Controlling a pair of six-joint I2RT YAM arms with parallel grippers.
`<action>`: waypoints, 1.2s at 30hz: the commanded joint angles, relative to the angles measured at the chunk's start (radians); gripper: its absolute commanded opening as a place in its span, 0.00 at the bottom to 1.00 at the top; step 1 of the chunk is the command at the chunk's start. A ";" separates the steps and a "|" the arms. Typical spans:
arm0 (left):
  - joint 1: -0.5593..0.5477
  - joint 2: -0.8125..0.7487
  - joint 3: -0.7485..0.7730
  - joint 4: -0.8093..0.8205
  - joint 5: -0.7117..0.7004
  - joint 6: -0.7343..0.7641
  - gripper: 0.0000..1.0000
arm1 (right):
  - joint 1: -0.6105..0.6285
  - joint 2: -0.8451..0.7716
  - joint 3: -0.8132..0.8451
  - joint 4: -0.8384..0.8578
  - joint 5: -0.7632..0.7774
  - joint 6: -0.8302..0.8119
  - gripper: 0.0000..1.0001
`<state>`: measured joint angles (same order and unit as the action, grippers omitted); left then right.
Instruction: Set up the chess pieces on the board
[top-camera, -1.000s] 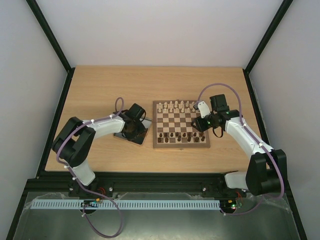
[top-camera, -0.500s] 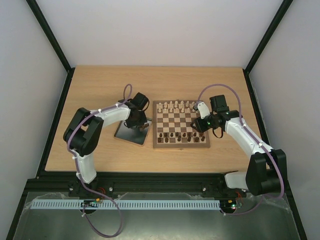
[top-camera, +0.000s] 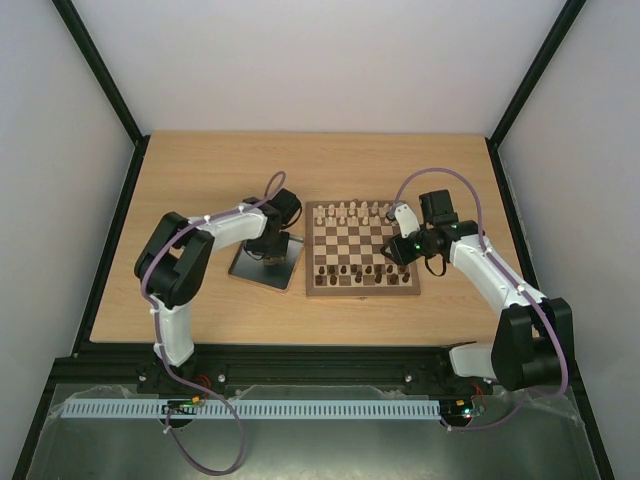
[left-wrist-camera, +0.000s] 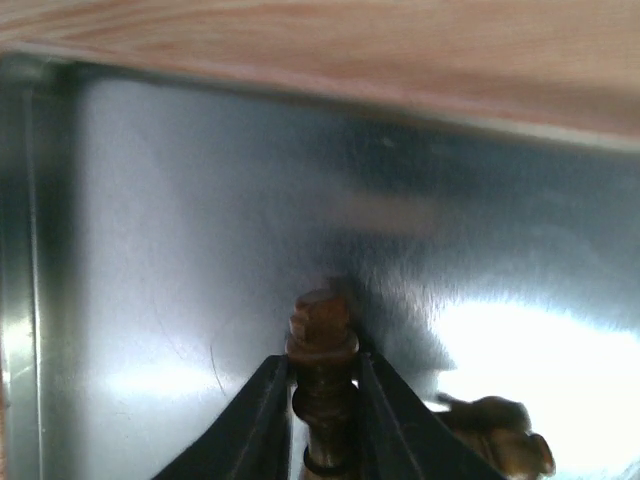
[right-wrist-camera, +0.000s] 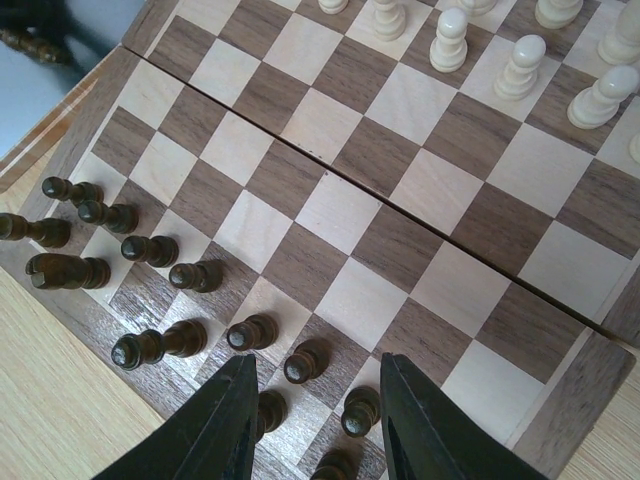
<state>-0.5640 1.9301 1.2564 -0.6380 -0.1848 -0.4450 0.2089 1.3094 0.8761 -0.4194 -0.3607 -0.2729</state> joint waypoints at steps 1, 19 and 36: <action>-0.013 0.032 -0.016 -0.109 -0.030 0.057 0.23 | -0.001 0.010 -0.011 -0.015 -0.026 -0.013 0.36; -0.012 -0.045 -0.107 -0.125 0.099 0.054 0.19 | 0.000 0.023 -0.009 -0.023 -0.038 -0.012 0.36; -0.025 -0.445 -0.278 0.218 0.092 0.094 0.02 | 0.000 -0.009 0.095 -0.061 -0.195 -0.006 0.36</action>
<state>-0.5789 1.6592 1.0477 -0.5842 -0.1158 -0.3683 0.2089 1.3087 0.8955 -0.4290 -0.4564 -0.2733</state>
